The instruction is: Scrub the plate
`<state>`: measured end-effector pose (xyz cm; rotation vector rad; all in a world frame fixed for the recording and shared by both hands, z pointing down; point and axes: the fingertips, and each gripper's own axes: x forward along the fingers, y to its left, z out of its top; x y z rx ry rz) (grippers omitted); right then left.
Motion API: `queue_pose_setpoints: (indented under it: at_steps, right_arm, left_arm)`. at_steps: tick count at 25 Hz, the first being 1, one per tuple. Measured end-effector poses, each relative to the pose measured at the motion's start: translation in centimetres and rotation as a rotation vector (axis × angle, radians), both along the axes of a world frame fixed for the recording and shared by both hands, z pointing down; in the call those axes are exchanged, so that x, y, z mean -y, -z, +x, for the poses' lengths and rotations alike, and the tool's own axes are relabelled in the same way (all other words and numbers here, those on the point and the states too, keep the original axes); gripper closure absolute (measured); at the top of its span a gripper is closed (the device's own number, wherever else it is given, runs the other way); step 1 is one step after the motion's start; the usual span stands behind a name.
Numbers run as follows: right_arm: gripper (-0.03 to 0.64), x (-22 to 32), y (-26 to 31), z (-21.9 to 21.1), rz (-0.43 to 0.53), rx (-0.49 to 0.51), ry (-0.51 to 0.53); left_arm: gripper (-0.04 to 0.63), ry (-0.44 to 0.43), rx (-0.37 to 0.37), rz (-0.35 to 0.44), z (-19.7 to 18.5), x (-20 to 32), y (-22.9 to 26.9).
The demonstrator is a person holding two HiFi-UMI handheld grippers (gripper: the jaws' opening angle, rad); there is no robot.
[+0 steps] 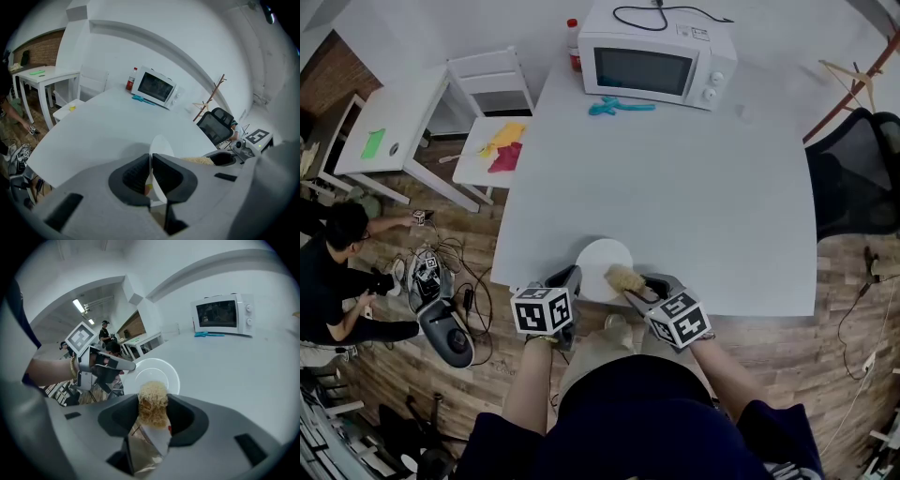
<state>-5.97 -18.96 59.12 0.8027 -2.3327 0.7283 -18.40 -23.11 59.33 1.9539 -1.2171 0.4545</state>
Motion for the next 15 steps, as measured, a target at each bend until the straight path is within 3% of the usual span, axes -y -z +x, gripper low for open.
queue_pose_setpoints:
  at_steps: [7,15]
  right_arm:
    - [0.434,0.6,0.0,0.6,0.008,-0.016,-0.039]
    - [0.434,0.8,1.8,0.8,0.036,0.045,-0.103]
  left_arm:
    - [0.563,0.014,0.006,-0.009,-0.3,0.3,-0.7]
    - [0.563,0.046,0.018,-0.055,-0.8,1.3,-3.4]
